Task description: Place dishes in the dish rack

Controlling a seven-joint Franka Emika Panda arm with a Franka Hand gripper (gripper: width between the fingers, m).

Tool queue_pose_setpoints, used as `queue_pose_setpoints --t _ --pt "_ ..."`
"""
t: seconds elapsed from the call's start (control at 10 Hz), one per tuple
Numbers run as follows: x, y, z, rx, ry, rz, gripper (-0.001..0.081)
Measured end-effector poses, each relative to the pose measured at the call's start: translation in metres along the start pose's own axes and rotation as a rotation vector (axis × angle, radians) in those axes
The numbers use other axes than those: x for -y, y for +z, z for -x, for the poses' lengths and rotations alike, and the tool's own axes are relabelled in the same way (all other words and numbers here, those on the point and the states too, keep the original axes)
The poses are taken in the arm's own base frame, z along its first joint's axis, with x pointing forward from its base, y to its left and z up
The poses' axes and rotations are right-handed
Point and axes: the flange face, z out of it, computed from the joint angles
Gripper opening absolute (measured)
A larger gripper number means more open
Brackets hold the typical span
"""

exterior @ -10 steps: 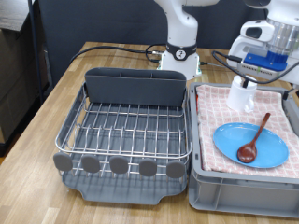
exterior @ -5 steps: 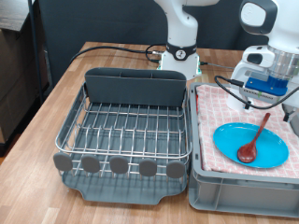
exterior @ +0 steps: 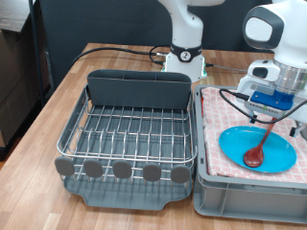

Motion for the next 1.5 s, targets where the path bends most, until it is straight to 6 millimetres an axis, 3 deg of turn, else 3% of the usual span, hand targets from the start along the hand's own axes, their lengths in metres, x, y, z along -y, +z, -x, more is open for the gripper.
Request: queue_pose_setpoints --t 0.8,0.9,1.0,1.1,1.2,1.4,1.5 --pt "-0.008 0.032 0.000 0.008 0.048 -0.025 0.0803" --pt "-0.008 0.032 0.002 0.008 0.049 -0.025 0.0719" --pt "-0.008 0.032 0.004 0.008 0.049 -0.025 0.0719" --pt "-0.009 0.032 0.005 0.008 0.048 -0.025 0.0547" --pt "-0.009 0.032 0.005 0.008 0.048 -0.024 0.0547" --pt "-0.009 0.032 0.005 0.008 0.048 -0.023 0.0195" --pt "-0.009 0.032 0.005 0.007 0.048 -0.021 0.0195"
